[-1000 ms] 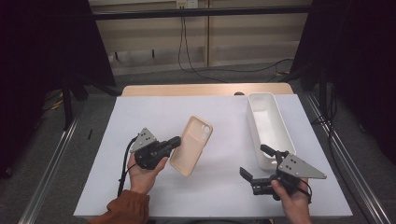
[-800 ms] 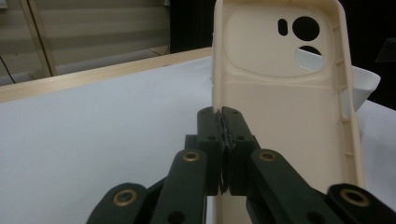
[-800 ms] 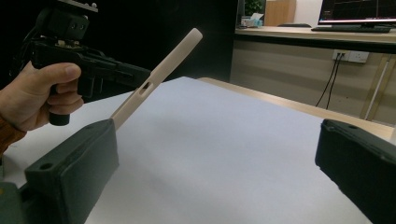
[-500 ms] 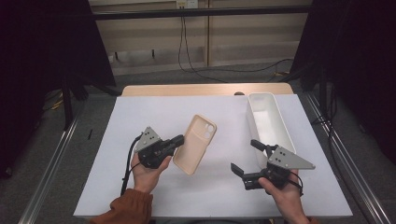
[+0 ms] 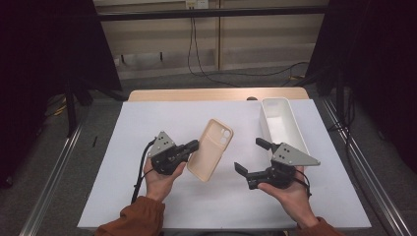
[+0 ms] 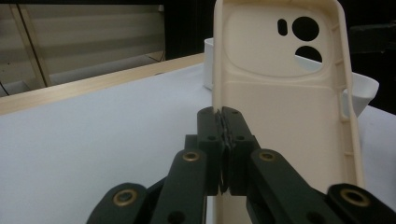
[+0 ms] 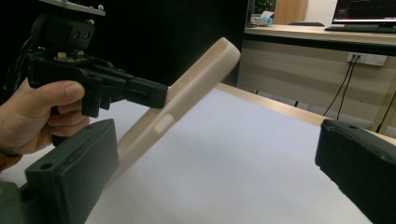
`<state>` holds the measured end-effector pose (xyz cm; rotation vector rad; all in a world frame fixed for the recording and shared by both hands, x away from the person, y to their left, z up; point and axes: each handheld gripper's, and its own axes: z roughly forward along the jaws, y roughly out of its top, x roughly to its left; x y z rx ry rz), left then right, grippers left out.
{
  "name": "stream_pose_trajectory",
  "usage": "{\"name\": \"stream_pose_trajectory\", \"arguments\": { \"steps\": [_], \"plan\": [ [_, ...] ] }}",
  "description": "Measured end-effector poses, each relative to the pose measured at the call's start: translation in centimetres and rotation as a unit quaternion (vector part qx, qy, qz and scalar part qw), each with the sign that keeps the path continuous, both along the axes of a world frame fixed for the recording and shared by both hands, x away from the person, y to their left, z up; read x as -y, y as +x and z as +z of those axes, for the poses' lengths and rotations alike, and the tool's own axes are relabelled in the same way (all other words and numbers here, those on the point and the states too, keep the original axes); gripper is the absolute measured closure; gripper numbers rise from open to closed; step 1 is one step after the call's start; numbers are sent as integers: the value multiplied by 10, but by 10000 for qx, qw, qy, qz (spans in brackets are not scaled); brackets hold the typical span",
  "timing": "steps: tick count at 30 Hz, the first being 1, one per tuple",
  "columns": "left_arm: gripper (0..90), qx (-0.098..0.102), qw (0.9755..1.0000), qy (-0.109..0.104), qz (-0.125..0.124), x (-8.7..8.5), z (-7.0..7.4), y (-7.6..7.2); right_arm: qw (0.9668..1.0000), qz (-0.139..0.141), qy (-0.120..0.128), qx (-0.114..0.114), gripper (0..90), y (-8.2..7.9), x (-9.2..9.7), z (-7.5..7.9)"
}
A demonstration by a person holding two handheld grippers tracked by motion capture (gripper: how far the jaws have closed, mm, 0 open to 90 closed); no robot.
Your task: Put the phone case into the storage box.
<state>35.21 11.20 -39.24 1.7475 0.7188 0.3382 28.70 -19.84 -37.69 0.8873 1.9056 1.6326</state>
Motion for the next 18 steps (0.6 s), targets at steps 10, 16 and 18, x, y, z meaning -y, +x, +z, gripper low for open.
{"name": "stream_pose_trajectory", "arguments": {
  "steps": [10,16,18],
  "plan": [
    [876,66,10000,-13,3,3,0,-4,10000,72,43,-45,27,12,-7,0],
    [876,75,10000,-16,10,3,0,-4,9999,157,55,-35,101,19,-14,4],
    [876,98,9999,-32,19,3,0,-4,9998,178,60,-66,117,22,-16,5]
  ]
}}
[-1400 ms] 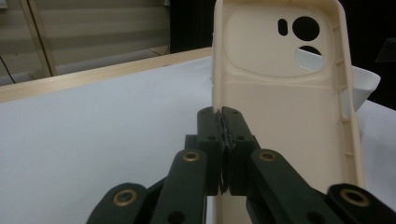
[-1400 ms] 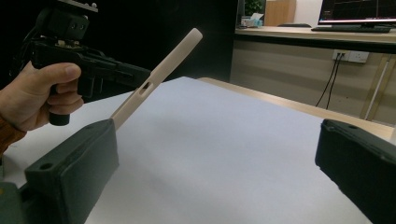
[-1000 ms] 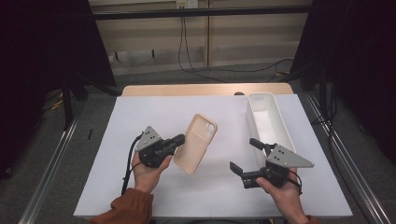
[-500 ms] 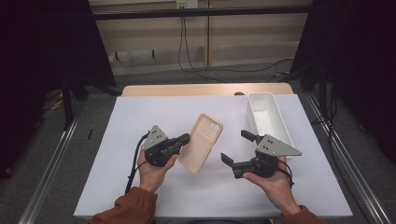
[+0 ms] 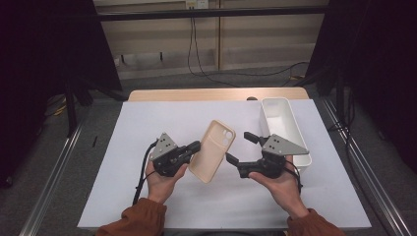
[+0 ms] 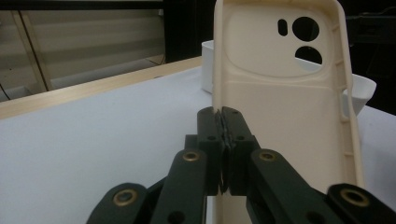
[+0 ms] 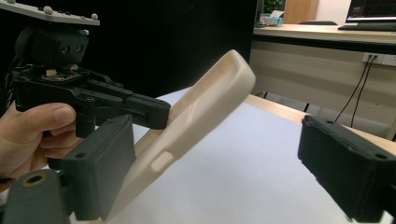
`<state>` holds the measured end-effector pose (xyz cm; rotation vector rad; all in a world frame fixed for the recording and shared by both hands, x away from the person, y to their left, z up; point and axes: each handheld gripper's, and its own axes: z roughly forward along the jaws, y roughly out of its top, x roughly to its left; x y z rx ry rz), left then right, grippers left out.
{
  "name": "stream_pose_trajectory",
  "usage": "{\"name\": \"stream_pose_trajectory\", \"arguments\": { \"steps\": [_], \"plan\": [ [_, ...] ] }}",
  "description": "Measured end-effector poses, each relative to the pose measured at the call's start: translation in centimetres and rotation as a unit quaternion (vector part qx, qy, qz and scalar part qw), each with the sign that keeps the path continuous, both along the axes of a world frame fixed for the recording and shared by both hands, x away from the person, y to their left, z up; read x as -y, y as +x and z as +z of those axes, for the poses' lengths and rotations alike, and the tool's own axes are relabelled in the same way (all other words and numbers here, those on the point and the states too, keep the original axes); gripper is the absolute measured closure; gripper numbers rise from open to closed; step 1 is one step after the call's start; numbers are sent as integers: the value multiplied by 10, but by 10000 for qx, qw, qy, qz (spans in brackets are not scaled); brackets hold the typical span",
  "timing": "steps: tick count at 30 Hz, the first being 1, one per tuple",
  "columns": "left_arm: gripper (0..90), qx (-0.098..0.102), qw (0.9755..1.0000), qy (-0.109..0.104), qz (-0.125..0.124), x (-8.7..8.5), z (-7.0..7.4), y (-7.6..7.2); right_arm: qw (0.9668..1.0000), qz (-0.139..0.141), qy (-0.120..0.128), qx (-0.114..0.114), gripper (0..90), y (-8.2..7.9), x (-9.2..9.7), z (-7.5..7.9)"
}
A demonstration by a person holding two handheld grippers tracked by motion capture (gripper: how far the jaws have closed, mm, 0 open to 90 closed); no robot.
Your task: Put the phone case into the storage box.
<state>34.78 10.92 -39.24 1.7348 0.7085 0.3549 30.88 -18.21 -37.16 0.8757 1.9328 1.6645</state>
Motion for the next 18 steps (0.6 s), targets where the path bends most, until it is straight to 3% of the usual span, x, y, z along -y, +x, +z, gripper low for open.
{"name": "stream_pose_trajectory", "arguments": {
  "steps": [18],
  "plan": [
    [876,-11,10000,28,-17,0,0,0,9997,139,76,-211,403,14,-9,0]
  ]
}}
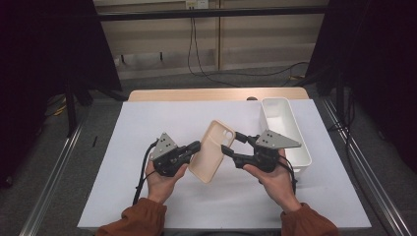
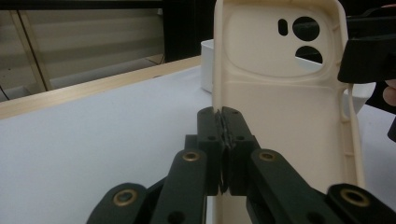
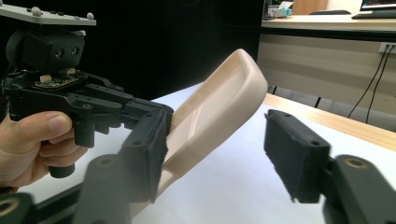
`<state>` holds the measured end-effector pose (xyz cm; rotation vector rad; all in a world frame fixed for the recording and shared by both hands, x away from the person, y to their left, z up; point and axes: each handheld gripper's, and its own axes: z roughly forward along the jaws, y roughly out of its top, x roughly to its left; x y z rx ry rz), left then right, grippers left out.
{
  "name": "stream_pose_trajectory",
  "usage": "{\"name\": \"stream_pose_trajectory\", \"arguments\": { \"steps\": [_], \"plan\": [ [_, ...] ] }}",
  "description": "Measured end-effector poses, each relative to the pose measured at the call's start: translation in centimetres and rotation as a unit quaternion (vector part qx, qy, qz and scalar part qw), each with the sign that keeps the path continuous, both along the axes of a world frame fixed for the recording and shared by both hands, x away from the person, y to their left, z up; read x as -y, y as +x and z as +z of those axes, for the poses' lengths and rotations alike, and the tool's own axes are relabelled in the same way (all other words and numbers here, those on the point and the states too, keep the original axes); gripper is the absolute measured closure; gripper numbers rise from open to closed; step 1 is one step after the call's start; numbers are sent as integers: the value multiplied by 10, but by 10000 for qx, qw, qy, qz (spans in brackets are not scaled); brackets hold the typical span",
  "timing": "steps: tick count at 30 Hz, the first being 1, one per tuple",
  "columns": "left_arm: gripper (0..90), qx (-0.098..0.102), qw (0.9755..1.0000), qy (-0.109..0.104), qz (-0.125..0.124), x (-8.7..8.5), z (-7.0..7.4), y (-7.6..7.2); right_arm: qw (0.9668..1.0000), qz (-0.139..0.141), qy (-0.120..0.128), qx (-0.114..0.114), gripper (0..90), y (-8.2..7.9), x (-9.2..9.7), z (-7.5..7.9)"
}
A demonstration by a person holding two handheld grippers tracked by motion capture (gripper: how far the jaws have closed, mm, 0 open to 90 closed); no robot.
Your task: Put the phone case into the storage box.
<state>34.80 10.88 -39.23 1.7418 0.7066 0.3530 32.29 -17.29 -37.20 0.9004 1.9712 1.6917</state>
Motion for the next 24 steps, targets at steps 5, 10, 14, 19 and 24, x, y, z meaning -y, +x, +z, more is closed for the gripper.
{"name": "stream_pose_trajectory", "arguments": {
  "steps": [5,10,14,19,24],
  "plan": [
    [876,13,10000,10,3,0,0,0,10000,-22,38,-89,463,3,1,-1],
    [876,45,10000,7,50,0,0,0,9998,3,100,-158,563,5,1,-2],
    [876,71,10000,32,62,0,1,-1,9997,-56,135,-191,613,6,1,-2],
    [875,116,9999,58,84,0,1,-2,9996,-153,128,-210,644,8,1,-2],
    [874,172,9998,102,93,1,0,-3,9994,-241,148,-205,676,10,0,-2]
  ]
}}
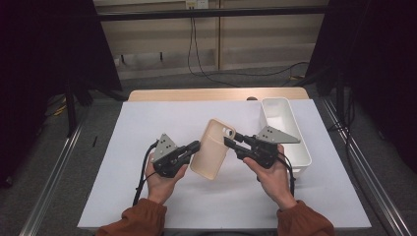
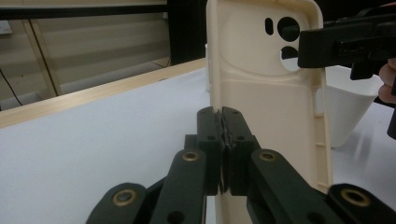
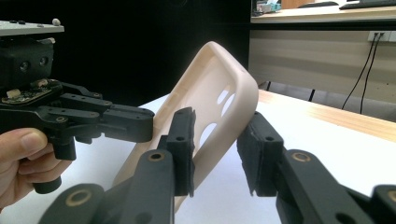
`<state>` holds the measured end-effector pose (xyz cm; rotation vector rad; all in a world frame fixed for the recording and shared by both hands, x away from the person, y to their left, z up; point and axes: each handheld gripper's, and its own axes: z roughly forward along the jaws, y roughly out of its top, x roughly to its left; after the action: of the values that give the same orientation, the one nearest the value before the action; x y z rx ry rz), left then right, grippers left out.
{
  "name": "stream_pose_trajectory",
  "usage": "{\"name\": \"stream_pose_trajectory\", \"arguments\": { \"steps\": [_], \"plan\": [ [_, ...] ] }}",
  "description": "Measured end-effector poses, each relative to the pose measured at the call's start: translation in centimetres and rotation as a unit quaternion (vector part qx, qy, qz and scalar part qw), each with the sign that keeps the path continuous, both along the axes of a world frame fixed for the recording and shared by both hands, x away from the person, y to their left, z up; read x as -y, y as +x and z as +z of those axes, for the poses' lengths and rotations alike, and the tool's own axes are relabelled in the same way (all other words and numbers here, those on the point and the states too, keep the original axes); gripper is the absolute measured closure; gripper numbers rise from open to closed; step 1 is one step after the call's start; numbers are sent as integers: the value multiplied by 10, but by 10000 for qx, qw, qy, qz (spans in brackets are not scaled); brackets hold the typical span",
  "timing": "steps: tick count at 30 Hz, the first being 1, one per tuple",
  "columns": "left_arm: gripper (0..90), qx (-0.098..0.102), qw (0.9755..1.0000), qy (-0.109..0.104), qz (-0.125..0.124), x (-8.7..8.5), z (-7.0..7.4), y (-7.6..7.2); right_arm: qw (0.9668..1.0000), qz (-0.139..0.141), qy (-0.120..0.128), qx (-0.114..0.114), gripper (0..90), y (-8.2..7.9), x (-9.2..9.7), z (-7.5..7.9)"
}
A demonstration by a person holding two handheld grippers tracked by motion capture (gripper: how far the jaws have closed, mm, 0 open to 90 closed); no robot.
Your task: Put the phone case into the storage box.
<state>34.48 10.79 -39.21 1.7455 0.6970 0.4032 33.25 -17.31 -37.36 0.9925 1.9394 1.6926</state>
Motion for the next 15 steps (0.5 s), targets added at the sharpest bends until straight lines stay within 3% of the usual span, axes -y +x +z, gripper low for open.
{"name": "stream_pose_trajectory", "arguments": {
  "steps": [15],
  "plan": [
    [869,-34,9999,118,-34,5,-6,-1,9999,-26,-26,166,802,-1,-3,8]
  ]
}}
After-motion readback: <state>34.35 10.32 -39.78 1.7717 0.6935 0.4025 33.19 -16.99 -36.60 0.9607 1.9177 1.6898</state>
